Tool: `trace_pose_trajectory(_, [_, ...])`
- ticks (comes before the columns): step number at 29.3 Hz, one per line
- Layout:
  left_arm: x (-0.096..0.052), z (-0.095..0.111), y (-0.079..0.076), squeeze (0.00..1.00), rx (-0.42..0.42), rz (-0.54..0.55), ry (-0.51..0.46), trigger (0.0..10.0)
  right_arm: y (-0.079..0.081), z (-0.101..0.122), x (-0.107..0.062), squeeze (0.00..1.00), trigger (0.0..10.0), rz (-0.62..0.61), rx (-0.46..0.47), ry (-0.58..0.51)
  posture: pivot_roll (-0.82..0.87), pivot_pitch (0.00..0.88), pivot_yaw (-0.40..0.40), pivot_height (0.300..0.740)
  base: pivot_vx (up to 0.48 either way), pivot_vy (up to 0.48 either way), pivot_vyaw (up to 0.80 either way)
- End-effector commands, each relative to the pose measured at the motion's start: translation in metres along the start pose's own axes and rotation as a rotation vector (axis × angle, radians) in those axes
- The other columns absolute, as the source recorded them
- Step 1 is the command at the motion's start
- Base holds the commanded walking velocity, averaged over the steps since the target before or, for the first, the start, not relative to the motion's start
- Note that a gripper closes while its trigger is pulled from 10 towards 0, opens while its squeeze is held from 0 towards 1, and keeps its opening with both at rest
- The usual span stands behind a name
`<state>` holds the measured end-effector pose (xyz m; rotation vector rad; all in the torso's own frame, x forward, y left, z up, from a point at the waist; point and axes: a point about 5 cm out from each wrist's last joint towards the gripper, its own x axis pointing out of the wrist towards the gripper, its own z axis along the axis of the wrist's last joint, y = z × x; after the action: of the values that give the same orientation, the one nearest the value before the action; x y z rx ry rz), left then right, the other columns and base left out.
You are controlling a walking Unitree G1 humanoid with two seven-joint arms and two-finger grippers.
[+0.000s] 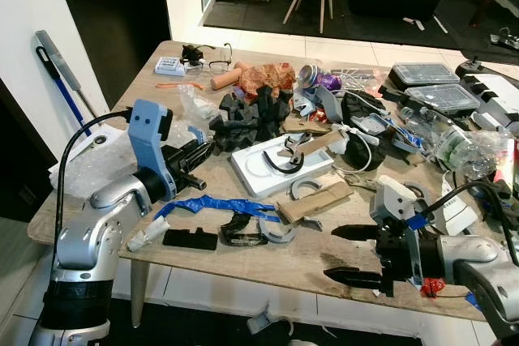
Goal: Picking trash to rubbish bin
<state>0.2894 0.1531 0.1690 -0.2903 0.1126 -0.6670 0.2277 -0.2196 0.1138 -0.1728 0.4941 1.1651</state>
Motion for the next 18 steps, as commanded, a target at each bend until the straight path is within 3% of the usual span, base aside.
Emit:
trace_pose_trajectory(1, [-0.002,0.008,-0.005,0.0,-0.067,-0.057,-0.093,0.0,0.0,0.002,-0.002,0.0,10.0,-0.006,-0.019,0.007,-0.05,0.0,-0.014,0.74,0.0,0.0,0.0])
trace_pose_trajectory(2, [-0.002,0.008,-0.005,0.0,-0.067,-0.057,-0.093,0.0,0.0,0.002,-0.002,0.0,10.0,-0.006,-0.019,0.007,-0.05,0.0,-0.014,0.74,0.0,0.0,0.0])
trace_pose_trajectory(3, [-0.005,0.023,-0.008,0.0,-0.179,-0.128,-0.228,0.0,0.0,0.002,-0.002,0.0,10.0,-0.007,-0.018,0.006,-0.05,0.0,-0.015,0.74,0.0,0.0,0.0])
trace_pose_trajectory(5, [-0.007,0.029,-0.01,0.0,-0.221,-0.159,-0.281,0.0,0.0,0.003,-0.002,0.0,10.0,-0.007,-0.018,0.005,-0.05,0.0,-0.015,0.74,0.0,0.0,0.0])
trace_pose_trajectory(6, [-0.013,0.039,-0.014,0.0,-0.271,-0.237,-0.363,3.1,-0.001,0.003,-0.002,0.0,10.0,-0.006,-0.018,0.005,-0.05,0.0,-0.014,0.74,0.0,0.0,0.0])
trace_pose_trajectory(8, [-0.015,0.04,-0.016,0.0,-0.278,-0.265,-0.379,3.1,-0.001,0.003,-0.002,0.0,10.0,-0.006,-0.019,0.005,-0.05,0.0,-0.014,0.74,0.0,0.0,0.0])
trace_pose_trajectory(9, [-0.017,0.042,-0.018,0.0,-0.269,-0.286,-0.396,10.0,-0.001,0.003,-0.002,0.0,10.0,-0.006,-0.019,0.006,-0.05,0.0,-0.014,0.74,0.0,0.0,0.0])
trace_pose_trajectory(13, [-0.02,0.042,-0.022,0.0,-0.257,-0.322,-0.417,10.0,-0.001,0.003,-0.002,0.0,10.0,-0.005,-0.02,0.009,-0.05,0.0,-0.014,0.74,0.0,0.0,0.0])
trace_pose_trajectory(18, [-0.025,0.046,-0.026,0.0,-0.307,-0.375,-0.457,10.0,-0.001,0.003,-0.002,0.0,10.0,-0.005,-0.02,0.009,-0.05,0.0,-0.016,0.74,0.0,0.0,0.0])
